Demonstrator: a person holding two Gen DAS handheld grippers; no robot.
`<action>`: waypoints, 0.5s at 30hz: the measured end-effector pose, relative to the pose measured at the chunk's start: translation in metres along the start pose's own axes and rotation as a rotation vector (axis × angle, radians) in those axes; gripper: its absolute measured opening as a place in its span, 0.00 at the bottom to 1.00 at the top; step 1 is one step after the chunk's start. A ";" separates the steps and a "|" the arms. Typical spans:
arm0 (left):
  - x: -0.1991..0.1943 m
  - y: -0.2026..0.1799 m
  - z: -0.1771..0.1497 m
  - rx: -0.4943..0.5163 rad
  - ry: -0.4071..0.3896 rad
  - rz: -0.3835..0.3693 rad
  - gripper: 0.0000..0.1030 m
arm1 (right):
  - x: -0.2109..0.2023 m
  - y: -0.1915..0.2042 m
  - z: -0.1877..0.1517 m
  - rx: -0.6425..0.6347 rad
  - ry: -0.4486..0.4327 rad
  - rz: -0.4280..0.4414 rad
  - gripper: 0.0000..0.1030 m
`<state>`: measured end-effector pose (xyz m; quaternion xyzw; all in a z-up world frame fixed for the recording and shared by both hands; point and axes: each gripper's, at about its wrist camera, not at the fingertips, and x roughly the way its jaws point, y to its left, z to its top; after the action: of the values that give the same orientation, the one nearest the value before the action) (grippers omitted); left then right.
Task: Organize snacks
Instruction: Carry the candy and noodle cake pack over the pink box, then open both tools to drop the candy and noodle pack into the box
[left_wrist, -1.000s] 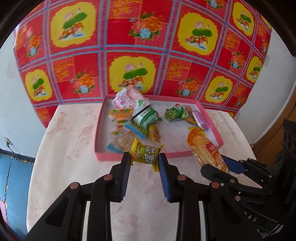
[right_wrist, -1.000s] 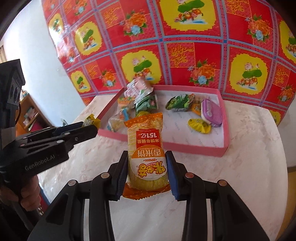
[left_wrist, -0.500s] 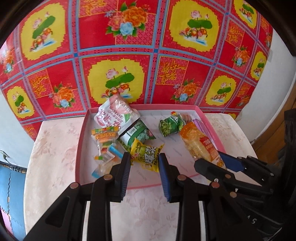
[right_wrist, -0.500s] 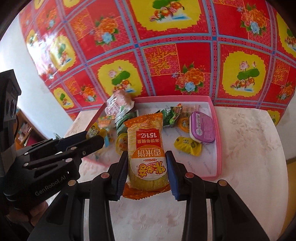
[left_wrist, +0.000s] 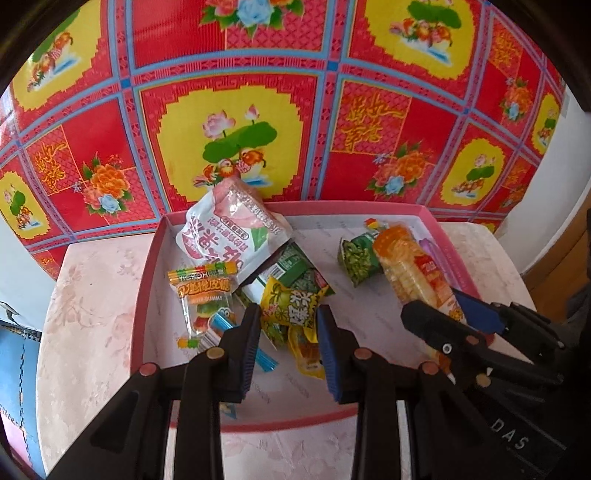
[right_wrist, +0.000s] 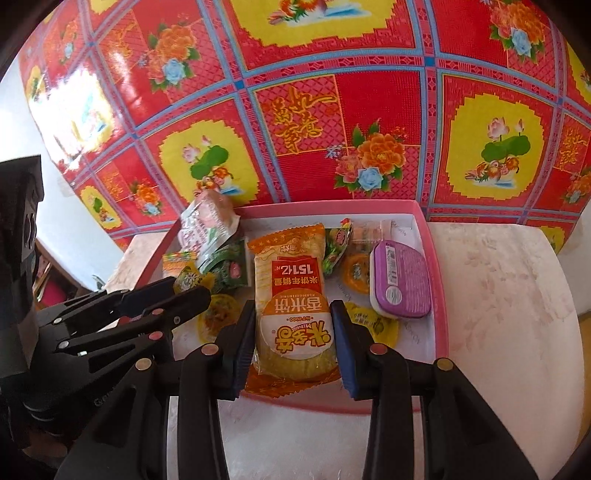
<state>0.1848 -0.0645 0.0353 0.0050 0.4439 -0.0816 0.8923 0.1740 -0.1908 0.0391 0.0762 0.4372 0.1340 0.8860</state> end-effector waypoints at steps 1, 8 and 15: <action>0.002 0.000 0.000 -0.001 0.002 -0.001 0.31 | 0.002 -0.001 0.001 0.005 0.002 0.001 0.38; 0.011 -0.002 0.005 0.006 -0.009 -0.004 0.34 | 0.017 -0.007 0.005 0.018 0.022 -0.006 0.39; 0.019 -0.004 0.009 0.003 -0.006 -0.011 0.35 | 0.023 -0.009 0.008 0.028 0.024 -0.004 0.39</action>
<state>0.2020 -0.0713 0.0260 0.0039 0.4413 -0.0872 0.8931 0.1956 -0.1926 0.0243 0.0862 0.4499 0.1270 0.8798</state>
